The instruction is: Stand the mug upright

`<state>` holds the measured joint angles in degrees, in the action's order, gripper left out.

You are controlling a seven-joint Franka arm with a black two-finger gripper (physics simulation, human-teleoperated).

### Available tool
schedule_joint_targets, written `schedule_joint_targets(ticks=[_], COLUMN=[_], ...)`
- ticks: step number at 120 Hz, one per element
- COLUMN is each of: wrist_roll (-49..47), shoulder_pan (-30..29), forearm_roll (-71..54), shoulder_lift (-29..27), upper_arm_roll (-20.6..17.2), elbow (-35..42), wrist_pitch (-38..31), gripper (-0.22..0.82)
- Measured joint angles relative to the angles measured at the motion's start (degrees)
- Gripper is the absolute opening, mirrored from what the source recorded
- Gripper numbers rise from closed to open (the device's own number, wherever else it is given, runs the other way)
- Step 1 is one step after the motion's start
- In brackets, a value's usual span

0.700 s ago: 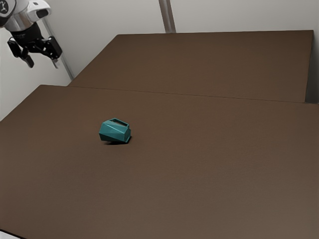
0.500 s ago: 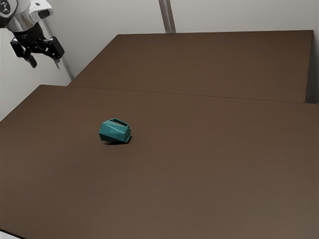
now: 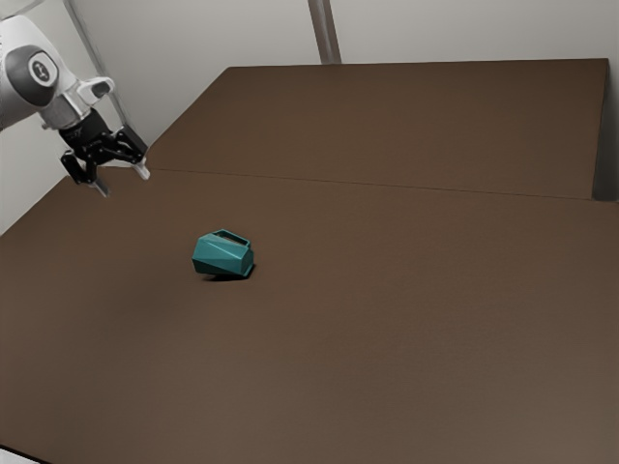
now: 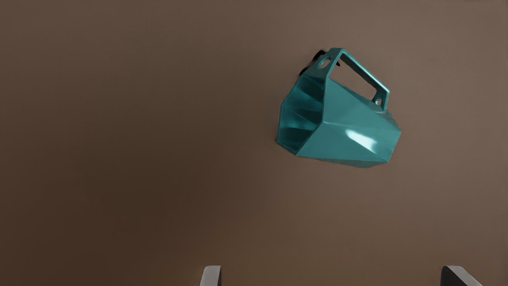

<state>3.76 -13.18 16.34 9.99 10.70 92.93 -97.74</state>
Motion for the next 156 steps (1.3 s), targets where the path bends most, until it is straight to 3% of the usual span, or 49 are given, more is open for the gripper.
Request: schedule_joint_targets(ticks=[78, 156], wrist_roll=[8.4, 12.5], shoulder_pan=[-2.4, -2.2], forearm_roll=[20.5, 27.2], shoulder_lift=[20.2, 26.2], upper_arm_roll=[-0.2, -2.6], elbow=[-5.3, -7.7], wrist_pitch=[1.3, -1.9], gripper=[0.60, 0.60])
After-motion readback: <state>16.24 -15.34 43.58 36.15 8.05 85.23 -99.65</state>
